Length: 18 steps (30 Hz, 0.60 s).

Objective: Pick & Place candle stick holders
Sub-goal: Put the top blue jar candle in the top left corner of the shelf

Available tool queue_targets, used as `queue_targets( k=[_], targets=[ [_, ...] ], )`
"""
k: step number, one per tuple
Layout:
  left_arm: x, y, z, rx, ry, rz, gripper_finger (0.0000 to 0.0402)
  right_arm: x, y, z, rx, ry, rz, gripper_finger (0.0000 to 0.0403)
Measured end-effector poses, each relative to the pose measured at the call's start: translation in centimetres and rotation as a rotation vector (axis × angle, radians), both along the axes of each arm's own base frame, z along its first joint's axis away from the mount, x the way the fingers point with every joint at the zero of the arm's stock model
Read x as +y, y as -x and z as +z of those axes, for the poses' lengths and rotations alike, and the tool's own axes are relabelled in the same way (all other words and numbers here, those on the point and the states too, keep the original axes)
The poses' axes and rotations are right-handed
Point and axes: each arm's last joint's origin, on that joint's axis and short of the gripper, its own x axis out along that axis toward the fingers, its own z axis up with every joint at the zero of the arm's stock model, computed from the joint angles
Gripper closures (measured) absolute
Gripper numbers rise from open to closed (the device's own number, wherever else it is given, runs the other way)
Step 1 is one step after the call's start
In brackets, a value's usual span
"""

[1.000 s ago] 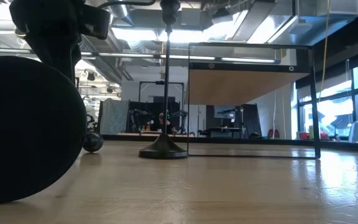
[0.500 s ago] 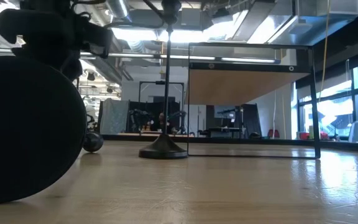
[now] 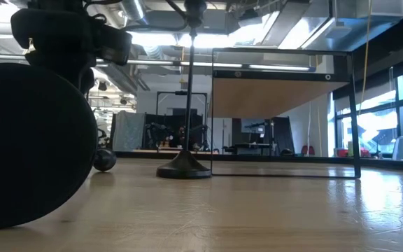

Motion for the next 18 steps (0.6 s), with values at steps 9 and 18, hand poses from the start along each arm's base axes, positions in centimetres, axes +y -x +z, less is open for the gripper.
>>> queue_targets(
  k=[9, 18],
  targets=[
    [0.0, 0.0, 0.0, -0.003, 0.018, 0.06, 0.0097, 0.0, 0.0, 0.0, 0.001, -0.002, 0.002, 0.0402],
    [-0.9, -0.6, -1.7, 0.038, 0.034, 0.062, 0.0097, 0.0, 0.0, 0.0, 0.002, -0.003, 0.003, 0.0402]
  ],
)
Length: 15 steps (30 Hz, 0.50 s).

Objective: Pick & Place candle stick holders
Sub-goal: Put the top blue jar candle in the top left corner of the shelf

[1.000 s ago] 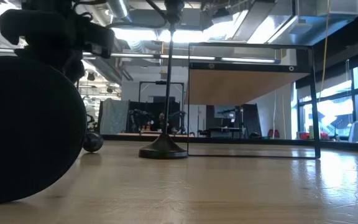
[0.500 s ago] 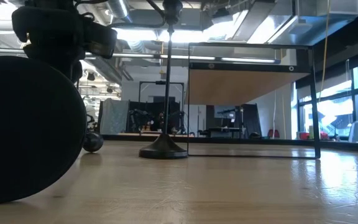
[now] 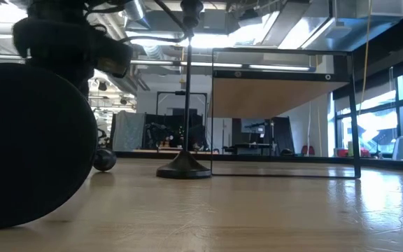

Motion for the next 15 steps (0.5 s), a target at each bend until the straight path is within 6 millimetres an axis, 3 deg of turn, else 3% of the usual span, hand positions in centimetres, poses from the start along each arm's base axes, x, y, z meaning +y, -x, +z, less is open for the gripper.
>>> queue_targets(
  k=[15],
  targets=[
    [-0.5, -0.2, -1.4, 0.037, -0.057, -0.014, 0.0097, -0.1, 0.1, -0.1, 0.017, 0.01, 0.001, 0.0402]
  ],
)
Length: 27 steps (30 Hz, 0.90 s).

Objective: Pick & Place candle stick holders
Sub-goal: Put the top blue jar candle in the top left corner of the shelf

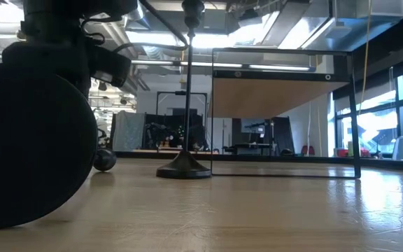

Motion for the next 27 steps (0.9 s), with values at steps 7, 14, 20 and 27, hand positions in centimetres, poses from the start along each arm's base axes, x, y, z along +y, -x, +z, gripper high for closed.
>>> queue_targets(
  k=[7, 14, 20, 27],
  targets=[
    [-0.3, -0.1, 0.4, 0.029, 0.071, -0.01, 0.0097, 0.0, 0.1, -0.1, 0.01, 0.007, 0.0, 0.0402],
    [-0.1, -0.8, 2.7, -0.001, -0.07, 0.017, 0.0098, -0.5, -0.2, -0.1, 0.017, 0.003, -0.015, 0.0402],
    [0.2, -1.0, 2.3, -0.036, -0.084, 0.129, 0.0098, -1.0, -0.5, -0.1, 0.031, -0.02, -0.019, 0.0402],
    [0.9, 0.4, 0.4, 0.056, -0.042, 0.2, 0.0096, -1.2, -0.5, -0.2, 0.036, -0.028, -0.019, 0.0402]
  ],
)
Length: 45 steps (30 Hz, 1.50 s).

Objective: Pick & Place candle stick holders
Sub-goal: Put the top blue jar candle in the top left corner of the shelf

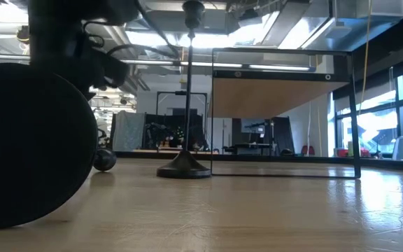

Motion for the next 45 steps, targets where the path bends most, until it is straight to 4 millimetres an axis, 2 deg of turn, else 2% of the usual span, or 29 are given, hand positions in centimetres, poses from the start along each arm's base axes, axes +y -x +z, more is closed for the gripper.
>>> queue_targets(
  k=[15, 20, 25, 45],
  targets=[
    [1.0, -0.6, -0.1, -0.015, 0.035, 0.003, 0.0088, 0.0, 0.0, 0.0, 0.008, 0.011, 0.014, 0.0402],
    [1.4, 0.0, -1.2, 0.019, 0.098, 0.028, 0.0087, 0.0, 0.0, 0.0, 0.013, 0.014, 0.014, 0.0402],
    [1.3, 0.4, -1.9, 0.031, 0.134, 0.04, 0.0087, 0.0, 0.1, -0.1, 0.025, 0.021, 0.015, 0.0402],
    [1.1, 0.4, -2.0, 0.054, 0.222, 0.004, 0.0088, -0.1, 0.2, -0.2, 0.033, 0.03, 0.019, 0.0402]
  ],
)
